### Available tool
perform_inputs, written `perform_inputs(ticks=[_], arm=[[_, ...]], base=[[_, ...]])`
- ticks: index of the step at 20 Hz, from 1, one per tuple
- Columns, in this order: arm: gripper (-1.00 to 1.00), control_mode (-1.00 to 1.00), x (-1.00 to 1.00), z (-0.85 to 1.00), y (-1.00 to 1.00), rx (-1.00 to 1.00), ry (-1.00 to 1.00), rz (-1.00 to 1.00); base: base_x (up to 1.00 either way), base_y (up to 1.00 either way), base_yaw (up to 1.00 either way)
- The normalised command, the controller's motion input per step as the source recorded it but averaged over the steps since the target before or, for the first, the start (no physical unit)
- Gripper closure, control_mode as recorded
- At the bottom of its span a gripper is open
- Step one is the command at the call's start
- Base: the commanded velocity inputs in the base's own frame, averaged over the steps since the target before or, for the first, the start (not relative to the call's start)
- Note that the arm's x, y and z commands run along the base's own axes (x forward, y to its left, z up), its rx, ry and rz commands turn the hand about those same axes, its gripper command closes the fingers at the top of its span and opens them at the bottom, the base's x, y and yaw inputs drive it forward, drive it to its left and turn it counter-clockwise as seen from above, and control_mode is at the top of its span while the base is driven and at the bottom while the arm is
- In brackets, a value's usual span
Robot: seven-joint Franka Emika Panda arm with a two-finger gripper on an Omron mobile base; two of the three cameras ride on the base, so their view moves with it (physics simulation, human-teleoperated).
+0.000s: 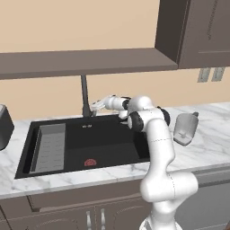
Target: Turn on the sink faucet and place the jug under the water for a few seconds to fill it up.
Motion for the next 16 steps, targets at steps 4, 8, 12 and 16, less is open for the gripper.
perform_inputs(ticks=[4, 8, 12, 16], arm=[[1.0, -1.0, -0.03, -0.26, -0.72, 0.13, 0.0, 0.0], [1.0, -1.0, -0.14, -0.17, -0.42, 0.09, 0.0, 0.0], [-1.0, -1.0, -0.24, -0.18, -0.03, 0.0, 0.03, -0.01], [-1.0, -1.0, -0.34, -0.02, -0.2, 0.0, 0.01, 0.0]], base=[[0.0, 0.0, 0.0], [0.0, 0.0, 0.0], [0.0, 0.0, 0.0], [0.0, 0.0, 0.0]])
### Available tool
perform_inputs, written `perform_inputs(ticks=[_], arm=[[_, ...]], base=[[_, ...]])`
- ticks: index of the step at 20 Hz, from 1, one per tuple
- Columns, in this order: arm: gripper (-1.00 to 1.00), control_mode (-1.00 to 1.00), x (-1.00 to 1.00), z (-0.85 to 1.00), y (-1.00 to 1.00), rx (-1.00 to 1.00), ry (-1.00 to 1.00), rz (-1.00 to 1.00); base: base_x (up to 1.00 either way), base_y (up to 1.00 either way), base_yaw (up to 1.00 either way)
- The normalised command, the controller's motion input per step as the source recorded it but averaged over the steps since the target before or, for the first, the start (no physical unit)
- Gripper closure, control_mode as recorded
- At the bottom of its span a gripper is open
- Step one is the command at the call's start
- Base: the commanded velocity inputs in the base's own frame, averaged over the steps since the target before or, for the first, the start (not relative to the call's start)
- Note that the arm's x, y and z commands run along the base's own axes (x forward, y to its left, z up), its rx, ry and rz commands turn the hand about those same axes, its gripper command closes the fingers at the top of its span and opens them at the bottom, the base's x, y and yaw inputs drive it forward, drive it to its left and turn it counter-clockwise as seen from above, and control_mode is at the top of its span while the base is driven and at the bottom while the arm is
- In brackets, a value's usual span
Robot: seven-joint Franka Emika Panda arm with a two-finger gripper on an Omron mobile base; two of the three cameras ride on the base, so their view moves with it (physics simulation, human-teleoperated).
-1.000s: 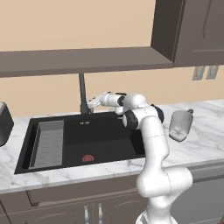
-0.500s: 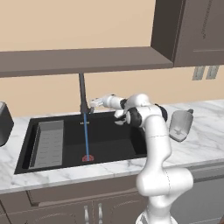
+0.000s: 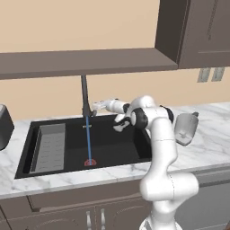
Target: Turn on the sink faucet and place the jug under the water for a few seconds to fill it up.
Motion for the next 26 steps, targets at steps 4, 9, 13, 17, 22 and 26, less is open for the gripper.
perform_inputs(ticks=[4, 9, 13, 17, 22, 26], arm=[[-1.0, -1.0, -0.51, 0.31, -0.62, 0.0, 0.0, 0.0], [-1.0, -1.0, -0.63, 0.64, -0.63, 0.0, 0.0, 0.0], [-1.0, -1.0, -0.75, 0.66, -0.65, 0.0, 0.0, 0.0], [-1.0, -1.0, -0.77, 0.61, -0.55, 0.0, 0.0, 0.0], [-1.0, -1.0, -0.75, 0.43, -0.44, 0.0, 0.0, 0.0], [-1.0, -1.0, -0.7, 0.19, -0.38, 0.0, 0.0, 0.0]], base=[[0.0, 0.0, 0.0], [0.0, 0.0, 0.0], [0.0, 0.0, 0.0], [0.0, 0.0, 0.0], [0.0, 0.0, 0.0], [0.0, 0.0, 0.0]])
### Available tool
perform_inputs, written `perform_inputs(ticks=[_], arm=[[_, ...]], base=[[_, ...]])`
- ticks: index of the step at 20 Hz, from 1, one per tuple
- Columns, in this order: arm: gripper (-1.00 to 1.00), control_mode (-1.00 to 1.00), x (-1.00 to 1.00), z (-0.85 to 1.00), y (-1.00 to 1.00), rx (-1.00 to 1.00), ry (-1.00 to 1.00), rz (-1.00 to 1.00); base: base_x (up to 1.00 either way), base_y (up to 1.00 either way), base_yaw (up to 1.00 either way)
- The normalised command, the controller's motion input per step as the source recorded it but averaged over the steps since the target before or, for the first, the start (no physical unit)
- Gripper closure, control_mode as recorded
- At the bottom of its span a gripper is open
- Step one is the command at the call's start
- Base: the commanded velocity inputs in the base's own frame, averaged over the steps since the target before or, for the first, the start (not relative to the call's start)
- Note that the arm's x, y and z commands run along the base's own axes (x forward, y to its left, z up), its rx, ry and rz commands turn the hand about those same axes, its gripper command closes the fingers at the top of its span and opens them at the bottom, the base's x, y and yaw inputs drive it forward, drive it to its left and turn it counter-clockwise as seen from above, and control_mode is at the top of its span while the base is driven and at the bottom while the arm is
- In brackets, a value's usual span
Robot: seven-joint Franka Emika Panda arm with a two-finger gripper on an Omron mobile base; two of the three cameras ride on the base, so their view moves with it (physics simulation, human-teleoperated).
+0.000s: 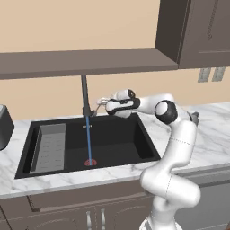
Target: Turn on the sink faucet and place the jug under the water for a few seconds to fill it up.
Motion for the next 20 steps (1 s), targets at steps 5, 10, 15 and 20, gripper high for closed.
perform_inputs(ticks=[5, 10, 15, 20], arm=[[-1.0, -1.0, -0.63, 0.25, -0.34, 0.0, 0.0, 0.0], [-1.0, -1.0, -0.67, 0.5, -0.68, 0.0, -0.05, 0.0], [-1.0, -1.0, -0.73, 0.79, -0.72, 0.0, -0.01, 0.0], [-1.0, -1.0, -0.72, 0.88, -0.79, 0.0, 0.0, 0.0]], base=[[0.0, 0.0, 0.0], [0.0, 0.0, 0.0], [0.0, 0.0, 0.0], [0.0, 0.0, 0.0]])
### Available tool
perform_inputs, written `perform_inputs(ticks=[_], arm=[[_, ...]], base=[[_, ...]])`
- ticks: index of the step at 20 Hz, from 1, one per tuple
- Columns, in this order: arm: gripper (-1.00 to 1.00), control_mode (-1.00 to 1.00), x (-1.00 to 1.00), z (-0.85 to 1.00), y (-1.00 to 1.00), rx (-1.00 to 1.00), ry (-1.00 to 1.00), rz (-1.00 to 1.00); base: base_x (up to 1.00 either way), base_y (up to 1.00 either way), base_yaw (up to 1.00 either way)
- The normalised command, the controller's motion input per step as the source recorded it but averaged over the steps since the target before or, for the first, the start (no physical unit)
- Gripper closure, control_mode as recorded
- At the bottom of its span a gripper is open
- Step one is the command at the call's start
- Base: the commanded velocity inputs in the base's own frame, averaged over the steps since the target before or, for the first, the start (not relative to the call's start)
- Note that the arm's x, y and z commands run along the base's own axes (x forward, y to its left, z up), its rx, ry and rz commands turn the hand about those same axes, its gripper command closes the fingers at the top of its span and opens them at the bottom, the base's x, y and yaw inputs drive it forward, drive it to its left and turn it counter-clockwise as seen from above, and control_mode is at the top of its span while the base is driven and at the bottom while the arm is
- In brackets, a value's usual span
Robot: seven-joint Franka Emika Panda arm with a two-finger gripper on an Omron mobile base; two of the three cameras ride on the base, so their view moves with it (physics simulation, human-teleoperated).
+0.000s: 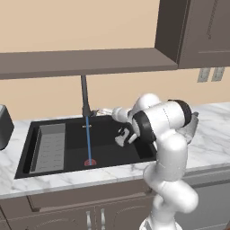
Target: Turn on the sink faucet and place the jug under the water for a few seconds to fill it up.
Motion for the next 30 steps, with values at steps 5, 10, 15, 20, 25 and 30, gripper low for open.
perform_inputs(ticks=[5, 10, 15, 20, 25, 30], arm=[[-1.0, -1.0, -0.78, 0.84, -0.88, 0.0, 0.0, 0.0], [-1.0, -1.0, -0.64, 1.0, -0.89, 0.0, 0.01, 0.0], [-1.0, -1.0, -0.63, 1.0, -0.78, 0.0, 0.03, 0.0], [-1.0, -1.0, -0.64, 1.0, -0.53, 0.0, 0.08, -0.04], [-1.0, -1.0, -0.62, 1.0, -0.41, 0.0, 0.16, -0.09], [-1.0, -1.0, -0.65, 1.0, -0.46, 0.0, 0.16, -0.11]], base=[[0.0, 0.0, 0.0], [0.0, 0.0, 0.0], [0.0, 0.0, 0.0], [0.0, 0.0, 0.0], [0.0, 0.0, 0.0], [0.0, 0.0, 0.0]])
